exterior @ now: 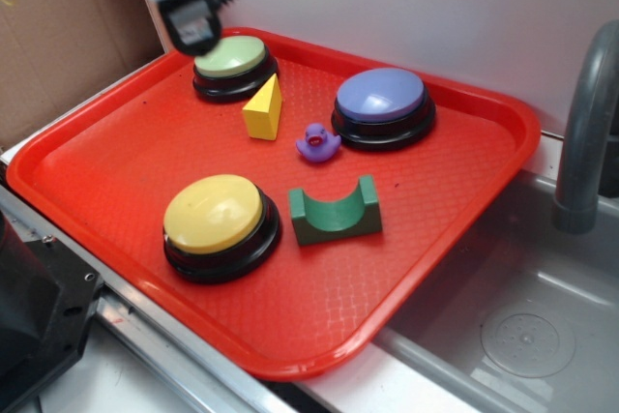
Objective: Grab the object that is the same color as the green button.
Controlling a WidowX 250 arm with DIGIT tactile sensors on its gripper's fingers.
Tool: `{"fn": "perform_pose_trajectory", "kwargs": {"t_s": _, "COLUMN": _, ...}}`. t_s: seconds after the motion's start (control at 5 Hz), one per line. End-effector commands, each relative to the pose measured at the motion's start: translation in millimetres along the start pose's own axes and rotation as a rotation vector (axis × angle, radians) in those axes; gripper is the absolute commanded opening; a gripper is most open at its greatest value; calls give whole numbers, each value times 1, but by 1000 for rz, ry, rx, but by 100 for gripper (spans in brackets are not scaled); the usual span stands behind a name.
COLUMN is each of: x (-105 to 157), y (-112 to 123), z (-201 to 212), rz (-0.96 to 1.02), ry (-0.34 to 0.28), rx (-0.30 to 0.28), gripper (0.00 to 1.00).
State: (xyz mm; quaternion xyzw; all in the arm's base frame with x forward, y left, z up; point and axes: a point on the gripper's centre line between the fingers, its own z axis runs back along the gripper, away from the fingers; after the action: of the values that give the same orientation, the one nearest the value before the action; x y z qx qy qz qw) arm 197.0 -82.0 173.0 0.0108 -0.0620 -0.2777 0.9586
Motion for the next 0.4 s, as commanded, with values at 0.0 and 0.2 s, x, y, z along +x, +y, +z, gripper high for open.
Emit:
{"fn": "perform_pose_trajectory", "kwargs": {"t_s": 0.0, "x": 38, "y": -14, "z": -47, "rz": -85, "ry": -19, "rx": -74, "gripper": 100}}
{"fn": "perform_pose_trajectory", "kwargs": {"t_s": 0.2, "x": 47, "y": -18, "z": -78, "rz": -134, "ry": -31, "rx": -140, "gripper": 100}}
